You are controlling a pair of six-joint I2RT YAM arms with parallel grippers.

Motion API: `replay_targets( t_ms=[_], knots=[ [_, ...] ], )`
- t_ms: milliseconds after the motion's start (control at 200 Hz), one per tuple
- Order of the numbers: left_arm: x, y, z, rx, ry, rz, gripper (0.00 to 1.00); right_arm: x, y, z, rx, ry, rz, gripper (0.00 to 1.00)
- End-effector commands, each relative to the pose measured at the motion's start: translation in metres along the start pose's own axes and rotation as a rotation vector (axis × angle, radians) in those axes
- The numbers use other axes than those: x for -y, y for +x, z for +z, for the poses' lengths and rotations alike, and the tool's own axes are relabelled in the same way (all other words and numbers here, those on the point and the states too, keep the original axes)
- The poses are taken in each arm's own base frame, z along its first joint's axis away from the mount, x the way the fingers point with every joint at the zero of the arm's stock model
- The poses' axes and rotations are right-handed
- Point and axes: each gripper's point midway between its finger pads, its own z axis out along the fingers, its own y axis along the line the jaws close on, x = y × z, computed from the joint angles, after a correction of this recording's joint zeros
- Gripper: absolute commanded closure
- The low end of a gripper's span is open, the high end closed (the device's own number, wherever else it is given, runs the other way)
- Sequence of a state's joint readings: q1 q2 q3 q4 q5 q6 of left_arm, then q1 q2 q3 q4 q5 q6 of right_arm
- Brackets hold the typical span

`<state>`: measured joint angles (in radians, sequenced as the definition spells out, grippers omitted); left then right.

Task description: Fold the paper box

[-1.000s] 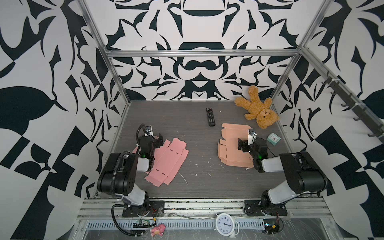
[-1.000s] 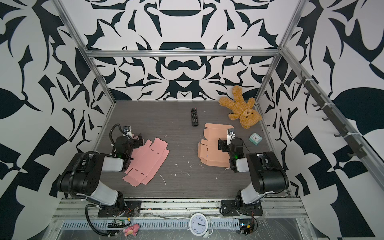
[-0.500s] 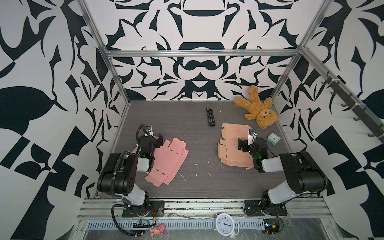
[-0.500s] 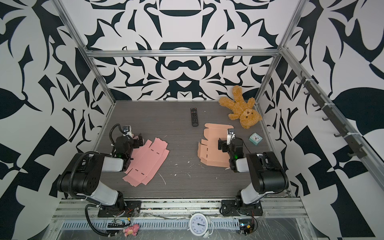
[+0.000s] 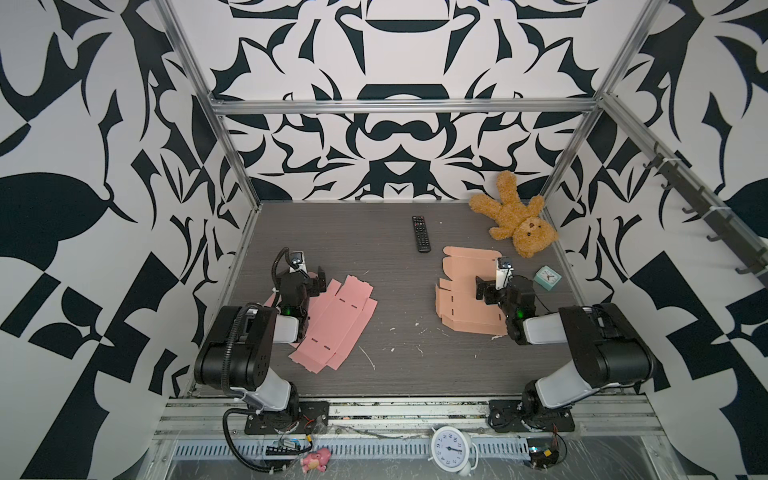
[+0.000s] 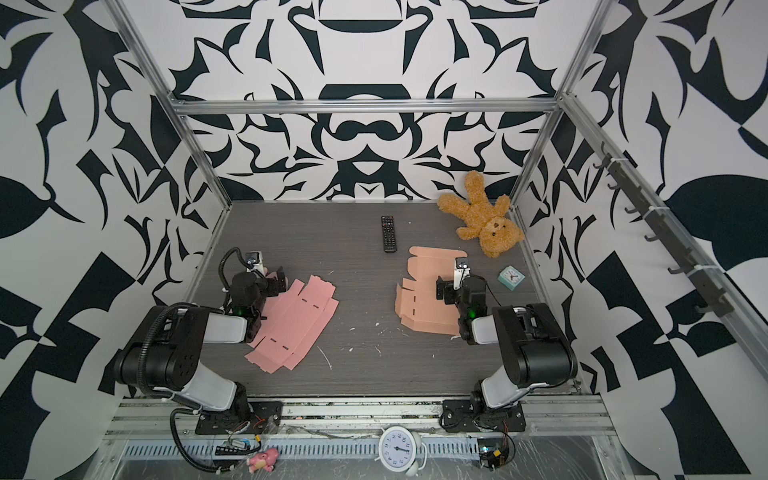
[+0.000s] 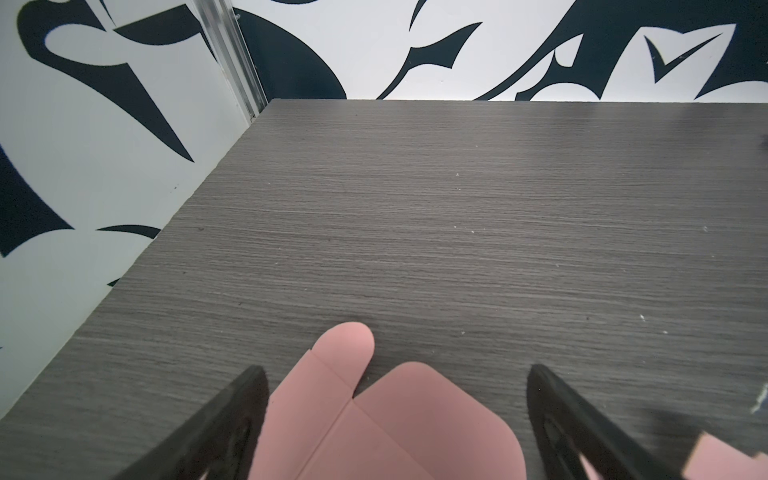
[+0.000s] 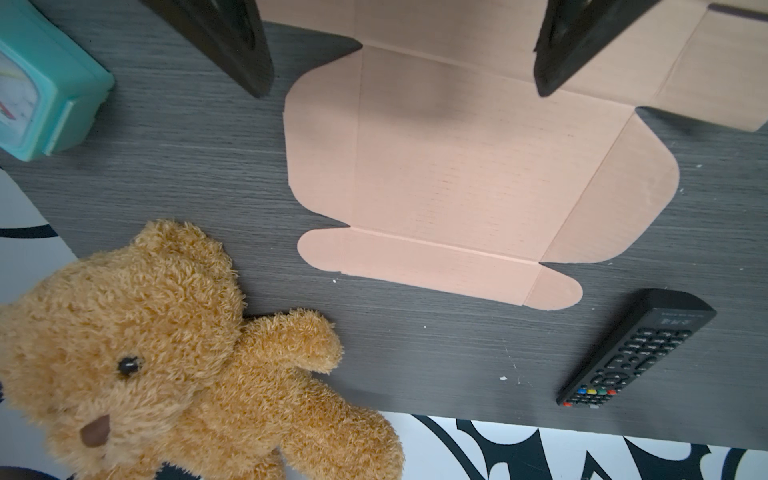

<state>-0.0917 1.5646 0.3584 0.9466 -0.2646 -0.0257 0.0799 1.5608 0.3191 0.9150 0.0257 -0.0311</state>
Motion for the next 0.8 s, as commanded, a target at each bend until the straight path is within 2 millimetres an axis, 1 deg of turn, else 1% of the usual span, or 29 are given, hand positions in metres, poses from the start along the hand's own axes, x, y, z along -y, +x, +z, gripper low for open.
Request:
replay_targets(
  t_ms=[0, 470, 585, 795],
  knots=[
    [-0.0002, -0.0013, -0.0005, 0.012, 0.003, 0.0, 0.01, -0.0006, -0.0177, 0.0015, 0.049, -0.006, -0.009, 0.0],
    [-0.0005, -0.0015, -0.0003, 0.013, 0.002, 0.0, 0.01, -0.001, -0.0186, 0.0016, 0.051, -0.008, -0.009, 0.01],
    [-0.0008, -0.0019, -0.0003, 0.014, 0.001, -0.001, 0.01, 0.0066, -0.0186, 0.0033, 0.041, 0.035, 0.009, 0.01],
    [-0.0003, -0.0009, -0.0004, 0.011, 0.003, 0.0, 0.01, 0.0066, -0.0185, 0.0032, 0.041, 0.036, 0.009, 0.01]
  ],
)
